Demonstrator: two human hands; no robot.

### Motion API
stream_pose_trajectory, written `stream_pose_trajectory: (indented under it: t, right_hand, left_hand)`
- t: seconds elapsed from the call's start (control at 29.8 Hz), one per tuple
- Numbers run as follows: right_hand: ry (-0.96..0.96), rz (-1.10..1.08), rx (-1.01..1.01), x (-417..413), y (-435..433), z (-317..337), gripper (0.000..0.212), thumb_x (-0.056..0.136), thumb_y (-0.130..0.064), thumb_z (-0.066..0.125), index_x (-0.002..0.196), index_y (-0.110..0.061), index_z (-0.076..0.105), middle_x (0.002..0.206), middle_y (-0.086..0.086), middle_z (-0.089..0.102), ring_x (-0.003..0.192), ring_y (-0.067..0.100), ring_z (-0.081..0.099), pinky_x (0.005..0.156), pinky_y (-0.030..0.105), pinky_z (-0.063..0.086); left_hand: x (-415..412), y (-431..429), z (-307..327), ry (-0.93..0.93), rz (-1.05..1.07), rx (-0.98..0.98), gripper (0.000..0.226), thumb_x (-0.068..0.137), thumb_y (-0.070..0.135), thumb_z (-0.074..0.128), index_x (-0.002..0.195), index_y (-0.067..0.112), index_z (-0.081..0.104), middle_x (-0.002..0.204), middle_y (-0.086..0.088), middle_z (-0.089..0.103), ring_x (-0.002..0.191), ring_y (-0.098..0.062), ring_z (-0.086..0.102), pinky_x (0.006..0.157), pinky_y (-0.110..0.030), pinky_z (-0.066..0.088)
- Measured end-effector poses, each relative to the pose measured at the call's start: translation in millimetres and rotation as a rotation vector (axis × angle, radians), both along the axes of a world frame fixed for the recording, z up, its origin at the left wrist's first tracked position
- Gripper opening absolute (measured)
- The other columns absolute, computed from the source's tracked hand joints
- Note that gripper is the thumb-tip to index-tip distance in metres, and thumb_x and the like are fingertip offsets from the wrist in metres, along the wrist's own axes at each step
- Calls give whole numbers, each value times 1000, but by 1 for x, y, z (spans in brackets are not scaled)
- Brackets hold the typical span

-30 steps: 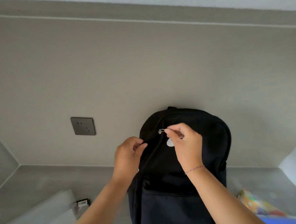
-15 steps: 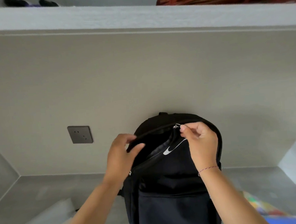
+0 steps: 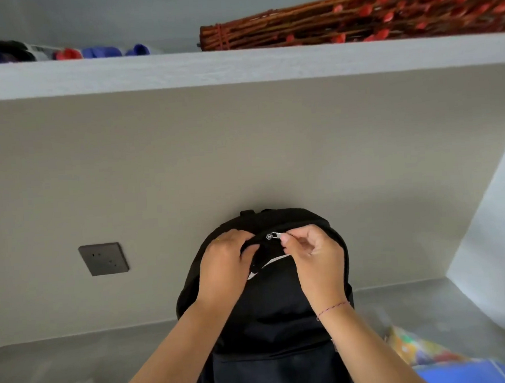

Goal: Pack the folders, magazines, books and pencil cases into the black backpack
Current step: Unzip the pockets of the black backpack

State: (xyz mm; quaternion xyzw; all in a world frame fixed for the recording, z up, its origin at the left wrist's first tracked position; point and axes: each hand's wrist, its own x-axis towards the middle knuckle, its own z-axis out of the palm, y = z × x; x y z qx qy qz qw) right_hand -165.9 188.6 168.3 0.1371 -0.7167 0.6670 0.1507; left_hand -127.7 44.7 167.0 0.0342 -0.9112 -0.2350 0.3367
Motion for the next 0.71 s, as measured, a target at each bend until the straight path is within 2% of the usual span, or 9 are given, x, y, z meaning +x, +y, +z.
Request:
stream_pose_trajectory:
  t: [0.1,0.27,0.37,0.44,0.5,0.6,0.71]
  right_hand:
    - [-30,-90,-78,-15,19,1,13,82,-15,68,72,-21,64,68,-4,71,65,9,69,66,17,51]
    - [-92,-135,-125,-25,42,-4,16,84,-12,68,70,-20,64,65,-6,70,59,4,66,63,14,51]
    - [-138,-114,-160,-27,44,-7,11,84,-14,67,74,-18,64,67,-3,70,61,7,67,69,26,55]
    - [-153,-85,-149,-27,46,-7,8,84,-16,67,77,-18,66,69,-2,70,61,6,67,70,27,54]
    - [-161,-72,-127,-27,49,-6,8,84,-17,68,76,-18,66,68,-2,70,61,6,66,68,24,53]
    - [-162,-77,-94,-25,58,-8,10,84,-20,67,75,-18,65,68,-2,70,65,13,68,68,26,55]
    - [-144,-102,-60,-24,68,-20,13,85,-21,67,73,-19,63,69,-1,70,65,14,67,67,23,53]
  left_hand:
    - [2,-14,7,-17,52,70,13,86,16,64,96,13,71,93,0,71,84,-16,63,73,-21,43]
    - [-2,-20,17,-67,84,59,14,86,15,65,98,14,71,94,0,71,87,-20,64,74,-23,41]
    - [-15,-1,22,-36,0,-112,28,78,21,73,106,19,68,99,2,71,93,-20,64,81,-32,48]
    - [-28,18,25,-51,-79,-217,41,74,30,76,113,21,66,103,2,70,97,-19,63,87,-39,49]
    - [-42,36,27,-45,-119,-305,36,73,30,76,107,19,69,98,0,72,92,-22,65,84,-41,49]
    - [-57,47,24,-1,-156,-348,15,74,23,75,87,14,74,79,-3,72,73,-25,66,71,-39,52]
    - [-61,48,19,11,-216,-344,14,76,22,70,84,11,74,76,-3,72,69,-23,66,69,-39,53]
